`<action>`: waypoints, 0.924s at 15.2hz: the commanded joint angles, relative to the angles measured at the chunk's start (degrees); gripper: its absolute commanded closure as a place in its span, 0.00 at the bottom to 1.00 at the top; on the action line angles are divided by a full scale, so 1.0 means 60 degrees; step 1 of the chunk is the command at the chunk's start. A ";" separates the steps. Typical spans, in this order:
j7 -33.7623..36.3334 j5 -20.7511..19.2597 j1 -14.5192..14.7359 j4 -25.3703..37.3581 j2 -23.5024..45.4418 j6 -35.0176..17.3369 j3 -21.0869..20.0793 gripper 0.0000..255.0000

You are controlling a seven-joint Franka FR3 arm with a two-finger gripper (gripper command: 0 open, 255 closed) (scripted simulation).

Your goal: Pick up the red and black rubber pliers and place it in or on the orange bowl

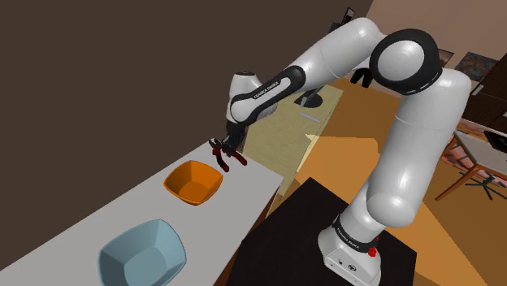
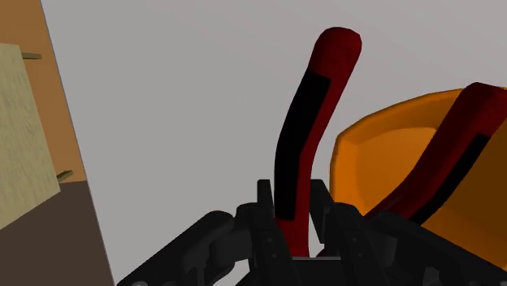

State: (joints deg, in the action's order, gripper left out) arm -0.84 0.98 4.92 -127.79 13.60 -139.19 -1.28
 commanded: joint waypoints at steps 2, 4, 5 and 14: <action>0.0742 -0.0059 0.0452 0.0279 0.0196 0.0071 -0.0236 1.00; 0.1206 -0.0109 0.0744 0.0577 0.0389 0.0170 -0.0377 1.00; 0.1434 -0.0136 0.0889 0.0743 0.0496 0.0225 -0.0444 1.00; 0.2174 -0.0290 0.1386 0.1291 0.1459 -0.0198 -0.0599 1.00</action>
State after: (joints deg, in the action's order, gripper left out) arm 12.08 -0.69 13.15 -120.08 21.75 -139.77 -4.89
